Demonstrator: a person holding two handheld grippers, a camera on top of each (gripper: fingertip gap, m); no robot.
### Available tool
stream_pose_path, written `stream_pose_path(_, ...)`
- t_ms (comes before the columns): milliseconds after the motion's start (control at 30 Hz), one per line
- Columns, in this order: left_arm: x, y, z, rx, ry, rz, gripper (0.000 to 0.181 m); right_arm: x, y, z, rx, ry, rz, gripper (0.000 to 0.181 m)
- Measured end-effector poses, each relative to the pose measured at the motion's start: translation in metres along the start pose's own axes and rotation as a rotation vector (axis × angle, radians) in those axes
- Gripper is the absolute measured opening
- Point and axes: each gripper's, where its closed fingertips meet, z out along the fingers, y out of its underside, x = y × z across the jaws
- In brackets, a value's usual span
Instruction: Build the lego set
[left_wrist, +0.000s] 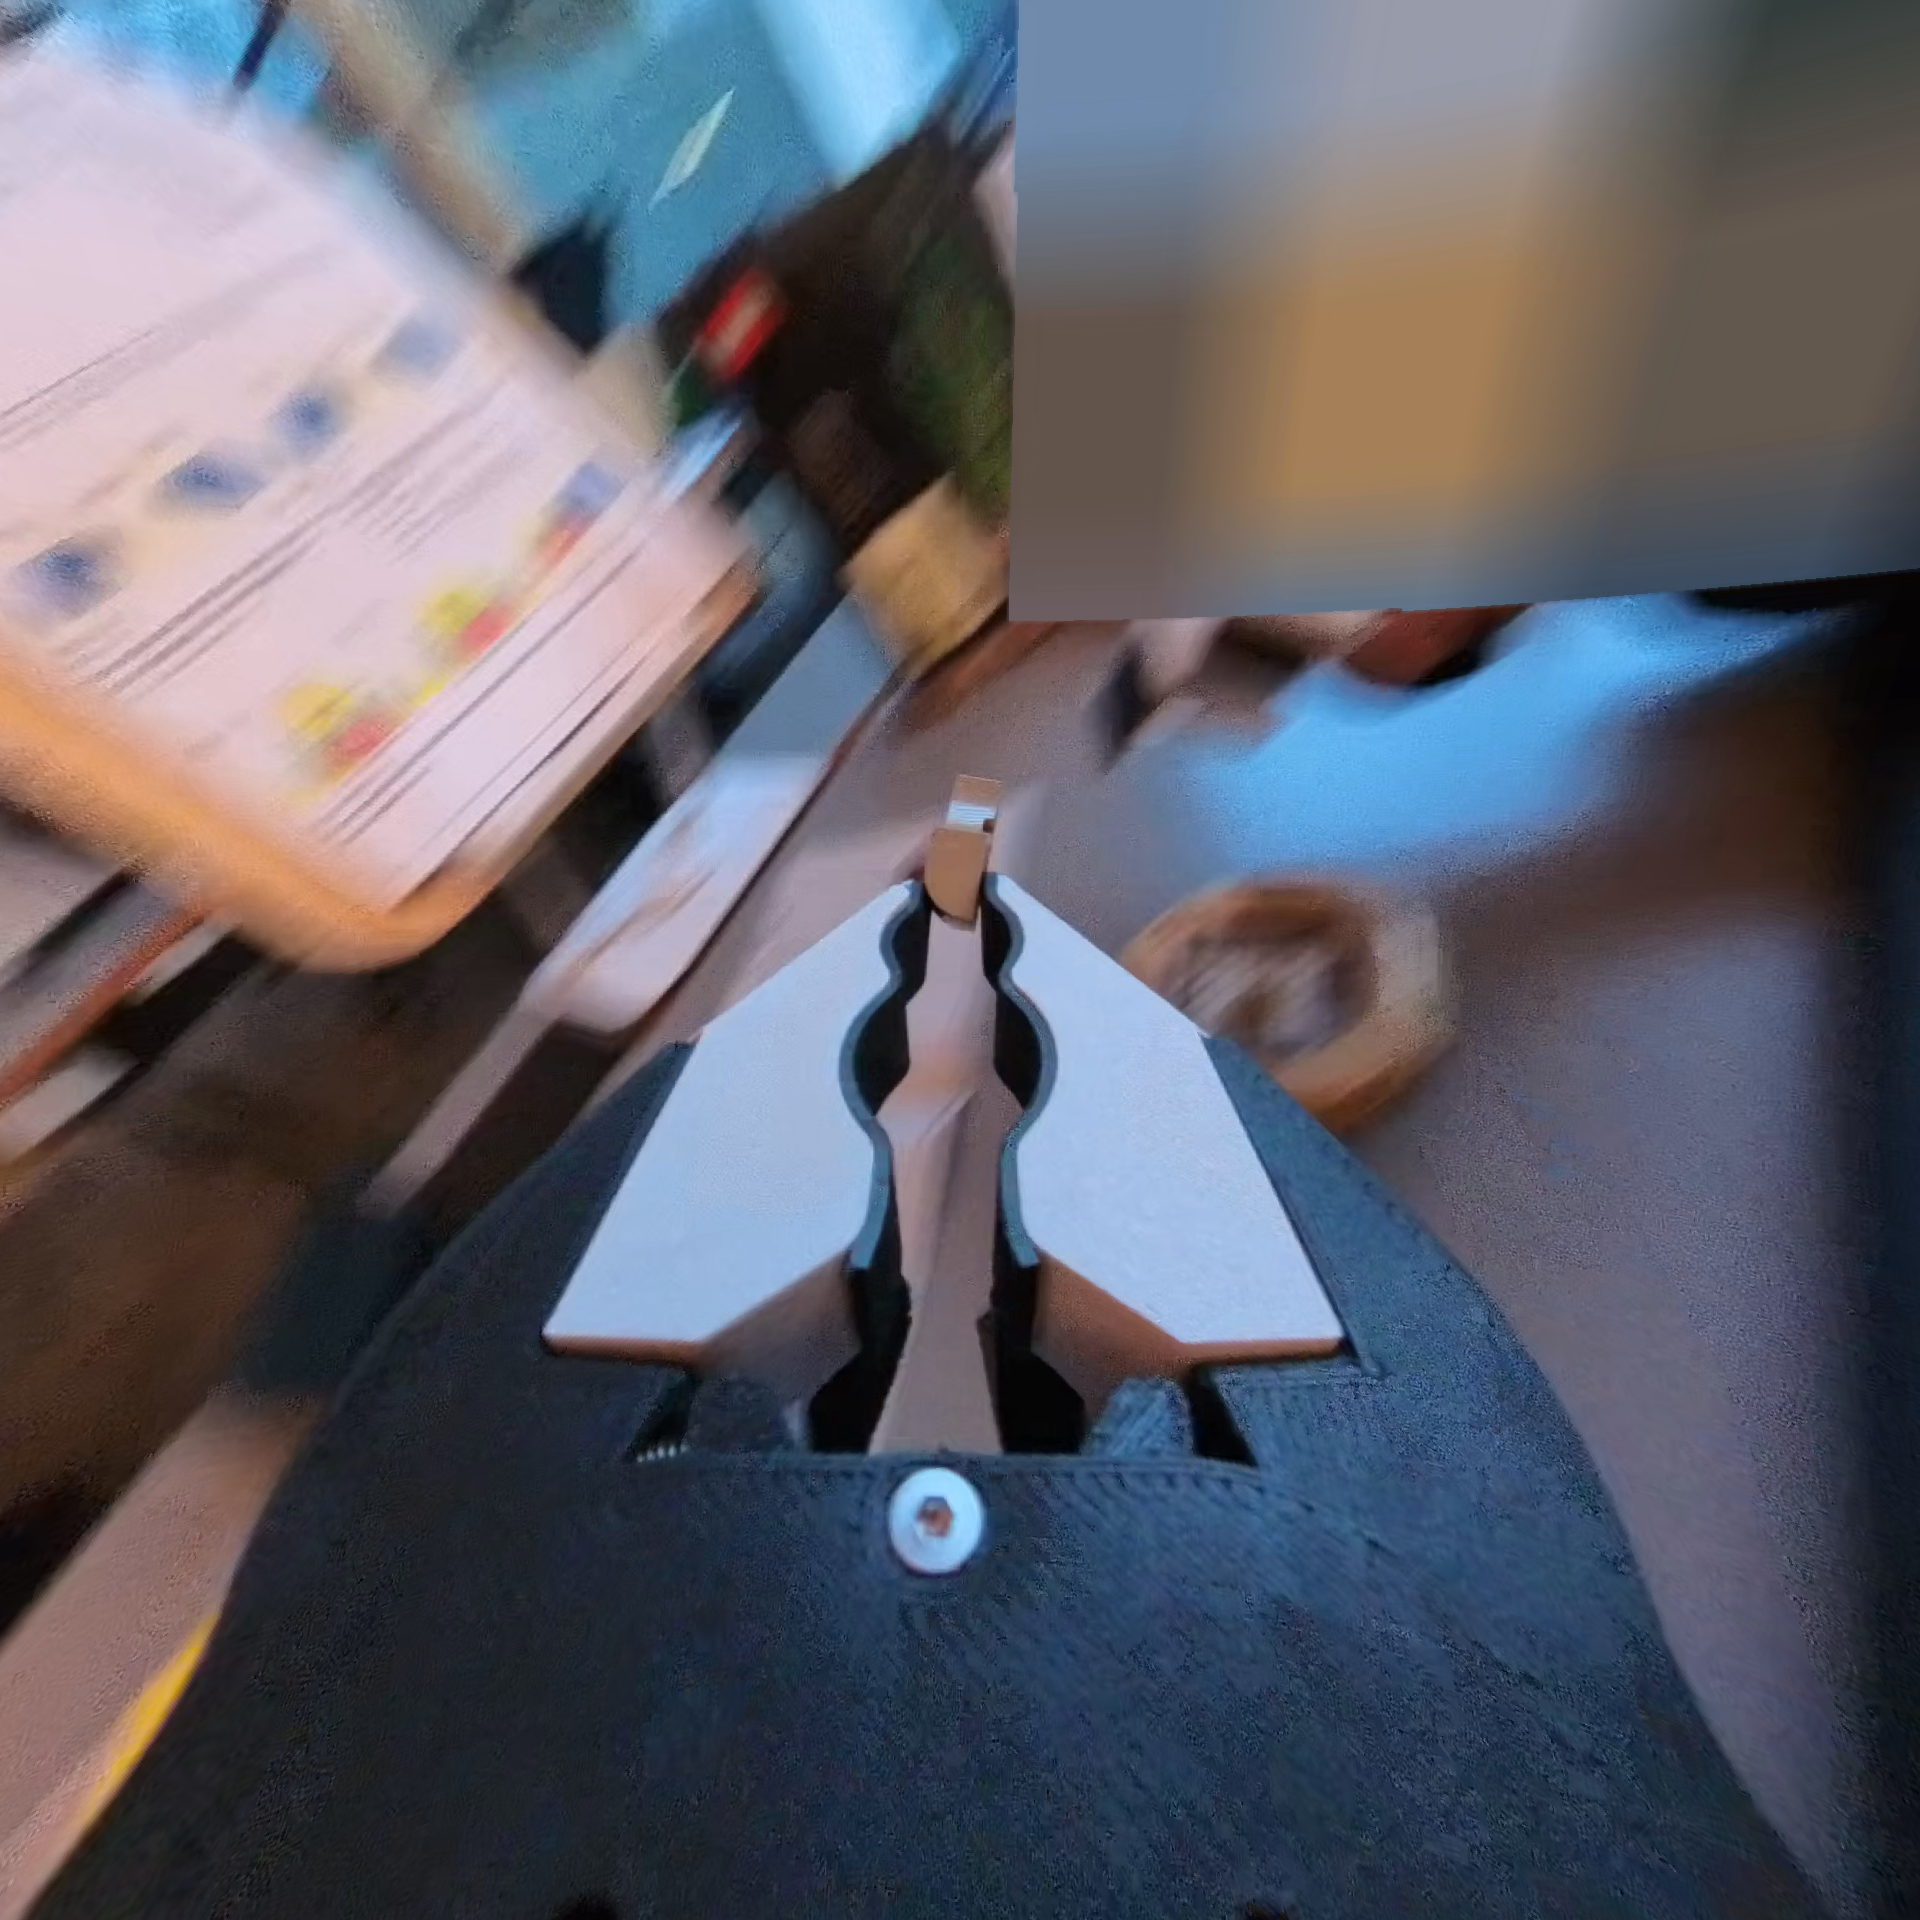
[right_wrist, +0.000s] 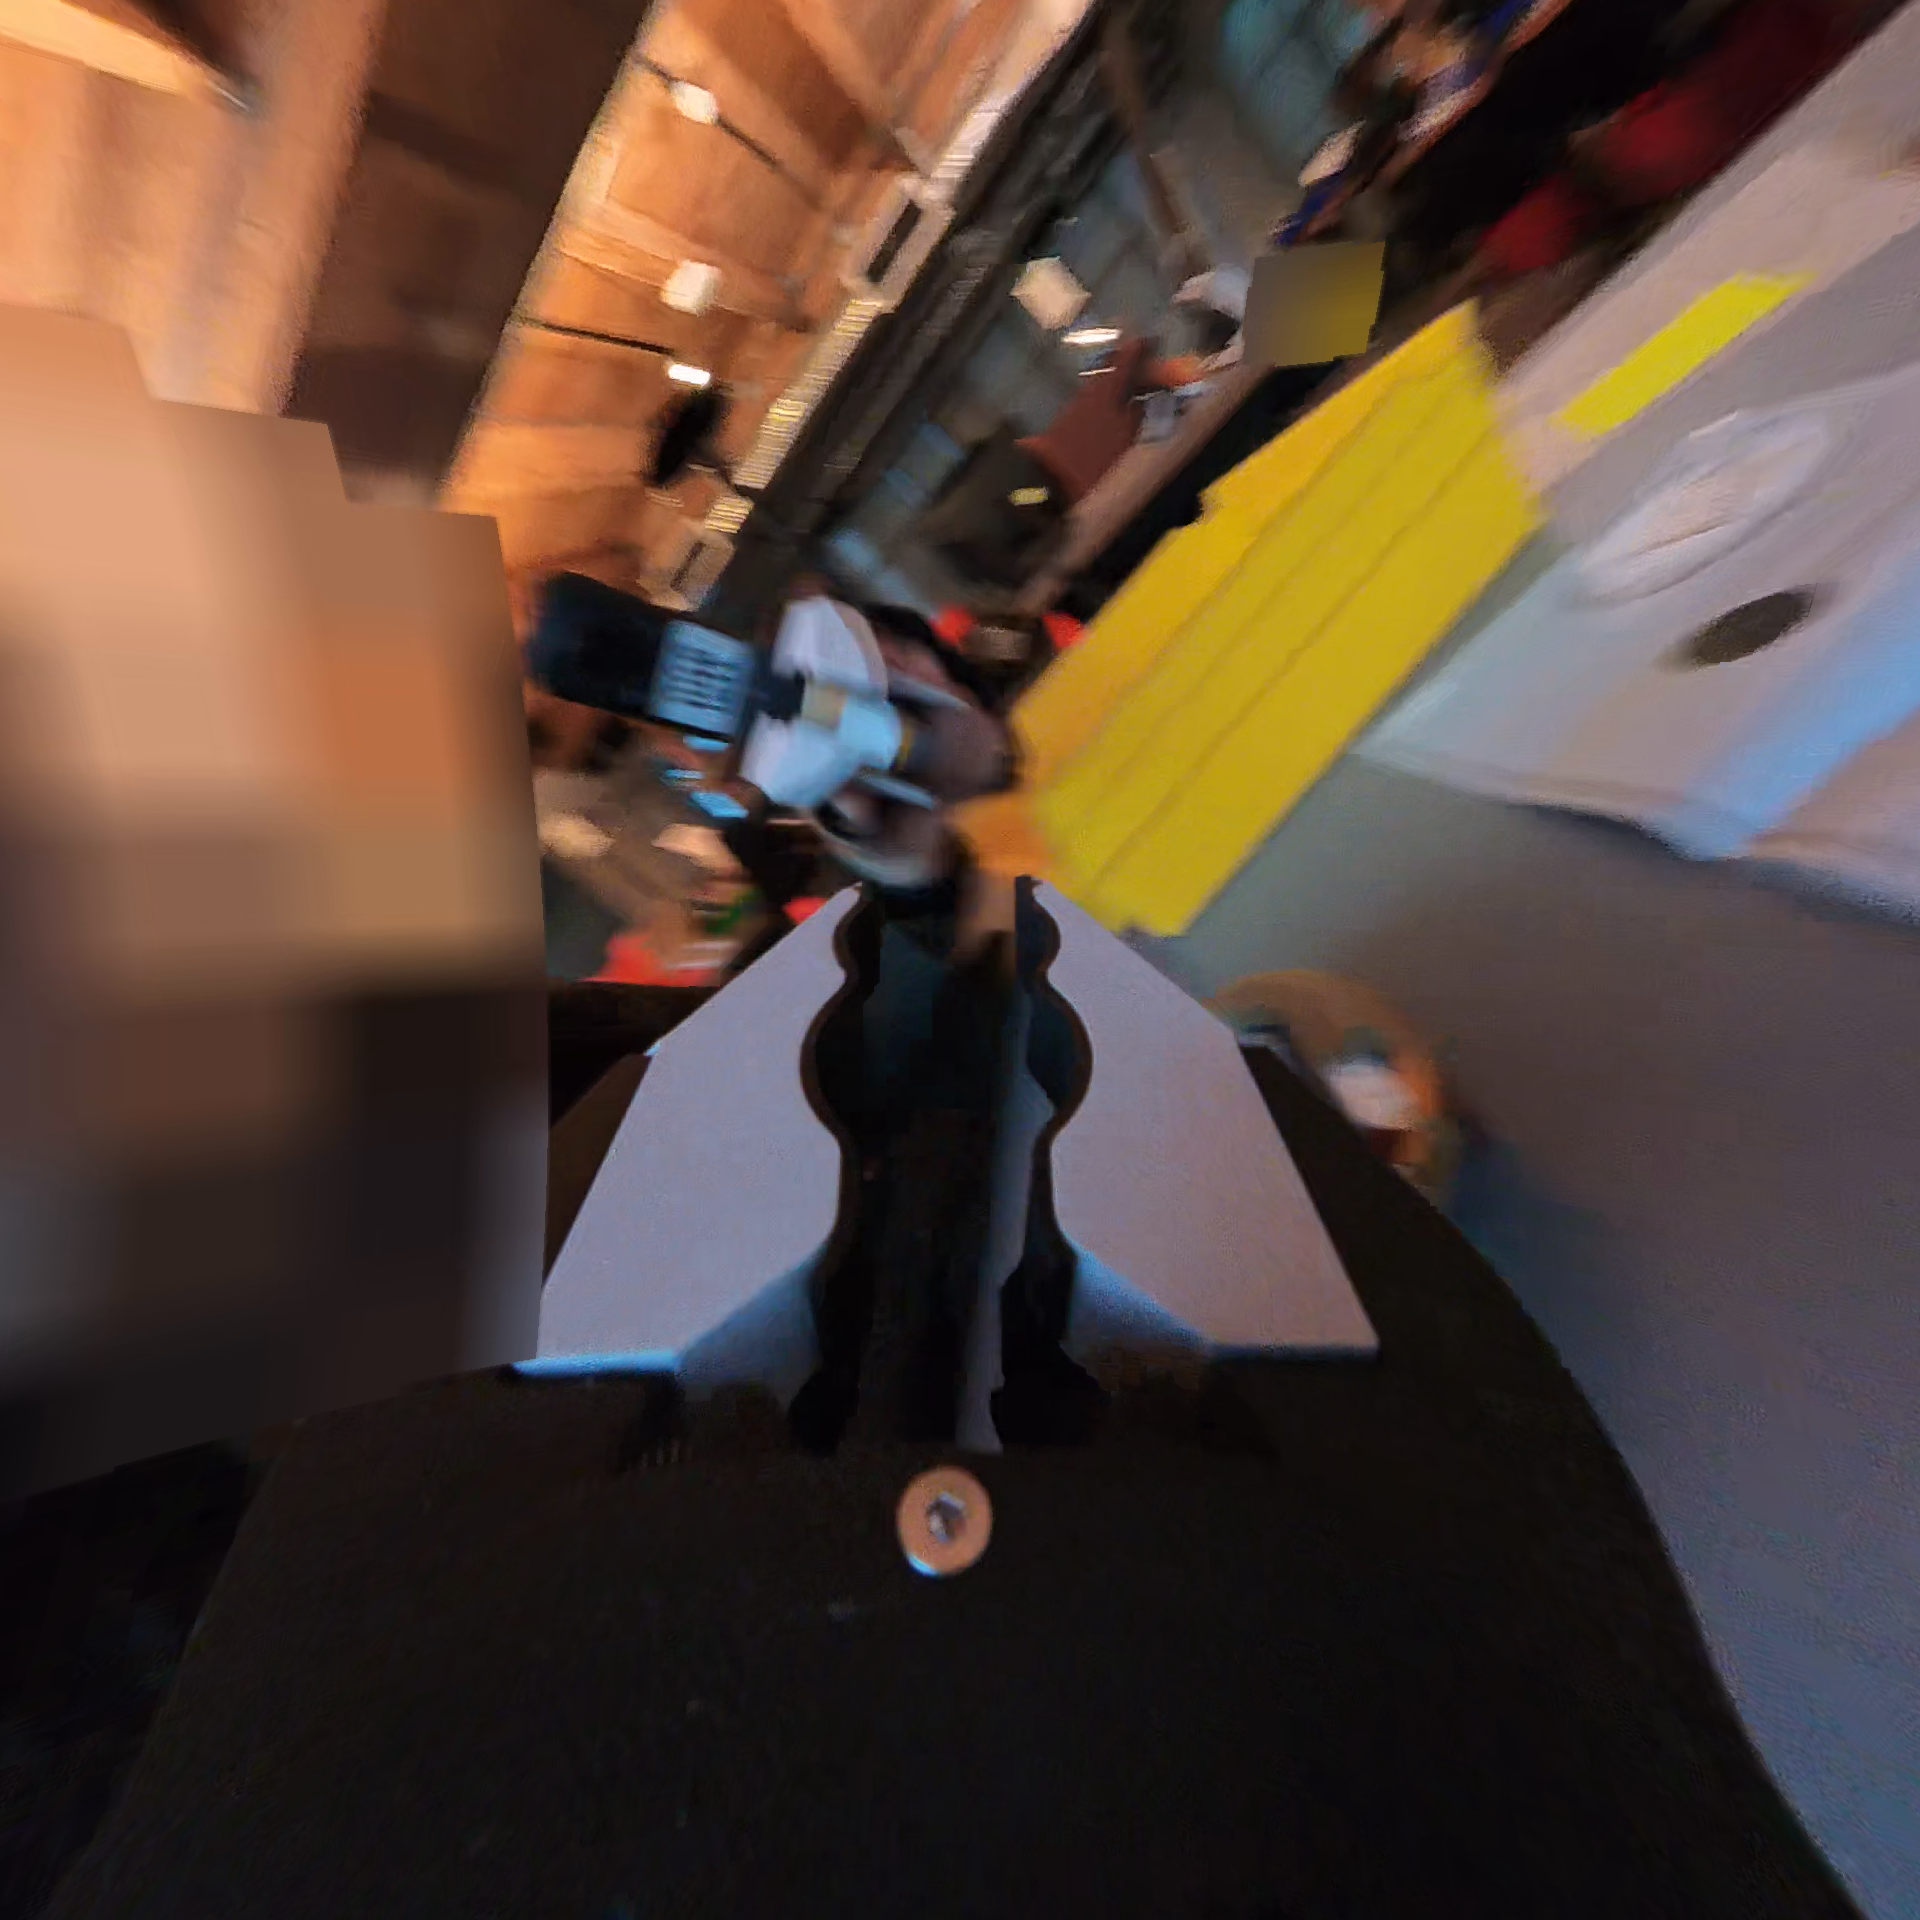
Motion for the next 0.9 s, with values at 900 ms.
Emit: stream_pose_path(900, -0.035, 0.026, -0.037, -0.24, -0.214, -0.313, 0.027, 0.093, 0.051, 0.019, -0.59, 0.432, -0.651, 0.016)
